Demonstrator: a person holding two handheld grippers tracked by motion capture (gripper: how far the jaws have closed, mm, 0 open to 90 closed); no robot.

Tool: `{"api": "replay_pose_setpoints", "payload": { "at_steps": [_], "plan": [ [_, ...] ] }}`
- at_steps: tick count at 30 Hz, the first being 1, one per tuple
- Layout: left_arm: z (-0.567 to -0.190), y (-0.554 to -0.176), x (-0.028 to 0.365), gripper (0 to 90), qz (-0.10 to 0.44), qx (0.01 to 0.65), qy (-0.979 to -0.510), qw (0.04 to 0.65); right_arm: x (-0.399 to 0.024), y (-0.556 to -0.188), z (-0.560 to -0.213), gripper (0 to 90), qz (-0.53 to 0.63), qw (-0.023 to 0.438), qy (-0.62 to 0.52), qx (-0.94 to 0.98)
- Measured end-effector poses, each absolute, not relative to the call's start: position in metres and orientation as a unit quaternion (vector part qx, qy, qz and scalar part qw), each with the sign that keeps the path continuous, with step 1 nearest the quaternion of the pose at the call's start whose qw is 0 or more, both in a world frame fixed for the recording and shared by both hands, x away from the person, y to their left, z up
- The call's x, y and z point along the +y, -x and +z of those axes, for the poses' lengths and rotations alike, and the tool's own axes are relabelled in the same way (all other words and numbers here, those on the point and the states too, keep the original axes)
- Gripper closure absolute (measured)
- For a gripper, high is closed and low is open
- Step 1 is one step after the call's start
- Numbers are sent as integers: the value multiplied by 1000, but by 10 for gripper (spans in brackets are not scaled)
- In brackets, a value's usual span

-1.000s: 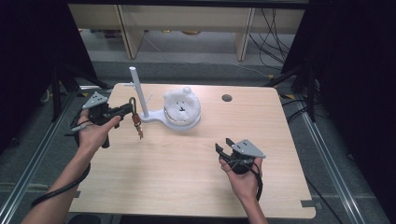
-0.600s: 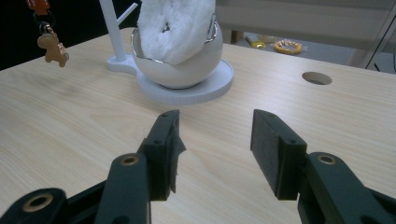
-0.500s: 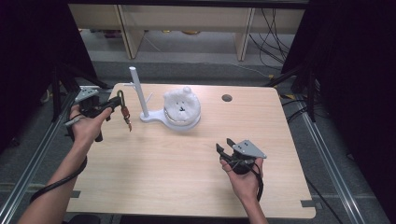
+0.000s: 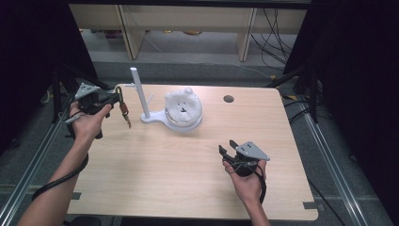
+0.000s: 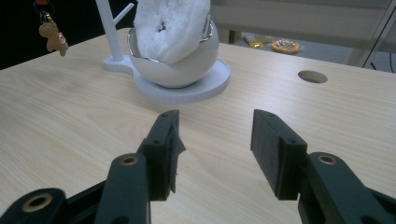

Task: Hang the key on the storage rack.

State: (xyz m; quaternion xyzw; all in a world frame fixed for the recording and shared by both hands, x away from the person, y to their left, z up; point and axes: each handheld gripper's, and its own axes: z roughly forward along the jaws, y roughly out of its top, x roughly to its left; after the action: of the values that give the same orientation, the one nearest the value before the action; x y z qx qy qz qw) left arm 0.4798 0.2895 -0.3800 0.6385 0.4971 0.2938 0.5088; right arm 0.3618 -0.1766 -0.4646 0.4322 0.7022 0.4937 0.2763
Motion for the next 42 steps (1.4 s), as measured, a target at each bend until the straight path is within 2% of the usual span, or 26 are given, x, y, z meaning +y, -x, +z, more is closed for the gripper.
{"api": "replay_pose_setpoints", "payload": {
  "at_steps": [33,36,42],
  "plan": [
    [-374,-490,276,837,324,487,-644,493,-180,-362,-468,524,486,275,-436,706],
    [-374,-490,274,837,328,486,-646,488,-177,-360,-468,524,493,259,-449,699],
    [-375,-491,270,837,332,487,-650,480,-180,-363,-469,524,490,273,-436,704]
  ]
}}
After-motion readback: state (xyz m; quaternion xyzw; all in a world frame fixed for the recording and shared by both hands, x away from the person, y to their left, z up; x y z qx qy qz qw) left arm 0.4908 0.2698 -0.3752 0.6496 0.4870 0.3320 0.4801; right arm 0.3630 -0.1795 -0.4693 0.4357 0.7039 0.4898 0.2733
